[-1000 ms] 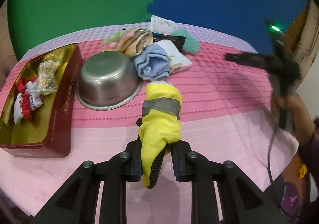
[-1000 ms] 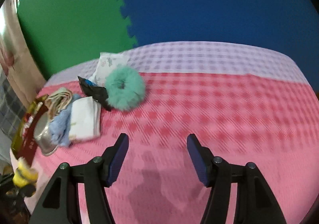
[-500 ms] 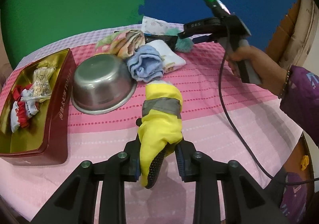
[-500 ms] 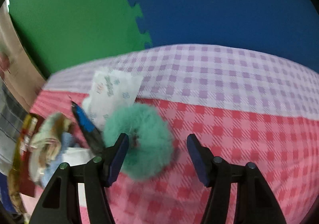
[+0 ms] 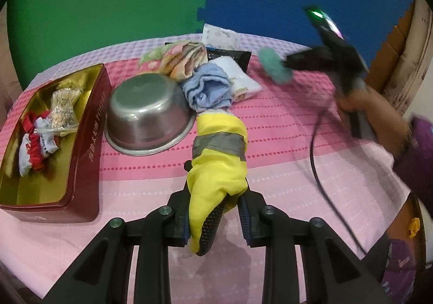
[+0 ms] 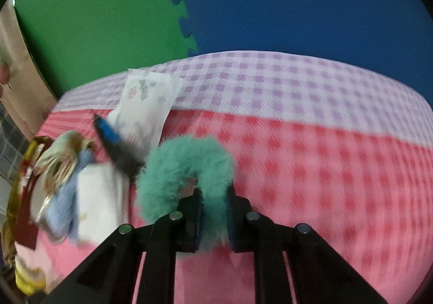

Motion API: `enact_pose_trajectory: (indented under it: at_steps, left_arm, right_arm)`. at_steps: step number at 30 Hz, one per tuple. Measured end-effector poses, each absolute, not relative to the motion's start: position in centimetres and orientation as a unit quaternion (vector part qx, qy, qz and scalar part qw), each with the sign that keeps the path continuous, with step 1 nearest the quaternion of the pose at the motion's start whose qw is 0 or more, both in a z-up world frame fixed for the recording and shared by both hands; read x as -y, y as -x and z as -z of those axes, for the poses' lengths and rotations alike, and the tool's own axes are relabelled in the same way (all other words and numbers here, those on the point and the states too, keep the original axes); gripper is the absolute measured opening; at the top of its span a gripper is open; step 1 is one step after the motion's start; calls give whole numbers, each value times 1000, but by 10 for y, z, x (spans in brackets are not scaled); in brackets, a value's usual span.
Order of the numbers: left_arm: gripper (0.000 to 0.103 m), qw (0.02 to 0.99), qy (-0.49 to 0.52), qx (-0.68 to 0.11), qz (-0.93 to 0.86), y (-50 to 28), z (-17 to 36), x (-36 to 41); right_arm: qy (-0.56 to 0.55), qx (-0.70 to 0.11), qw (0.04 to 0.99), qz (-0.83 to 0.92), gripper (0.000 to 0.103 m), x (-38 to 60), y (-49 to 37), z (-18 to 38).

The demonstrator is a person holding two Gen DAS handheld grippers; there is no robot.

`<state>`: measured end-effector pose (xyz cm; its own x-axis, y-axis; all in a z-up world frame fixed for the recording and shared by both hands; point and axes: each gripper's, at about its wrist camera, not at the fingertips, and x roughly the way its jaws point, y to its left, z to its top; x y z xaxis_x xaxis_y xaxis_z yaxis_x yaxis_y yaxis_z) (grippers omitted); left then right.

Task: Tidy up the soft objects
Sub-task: 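Hold the yellow glove in the left tool while the right tool grasps the teal scrunchie, then drop the yellow glove into the tin with the left tool while the right tool drops the scrunchie in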

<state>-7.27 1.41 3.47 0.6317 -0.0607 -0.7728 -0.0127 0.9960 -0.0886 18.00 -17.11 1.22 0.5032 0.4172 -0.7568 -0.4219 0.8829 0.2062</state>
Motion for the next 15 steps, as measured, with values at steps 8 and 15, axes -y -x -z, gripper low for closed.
enact_pose_trajectory:
  at_steps: [8,15]
  left_arm:
    - [27,907,53,-417,15,80,-48,-10]
    - [28,925,77,-371,-18,92,-95,-44]
  right_arm:
    - [-46,-428,875,-222,14,223,-85,0]
    - [-29,-419,879,-225,14,217,-63,4]
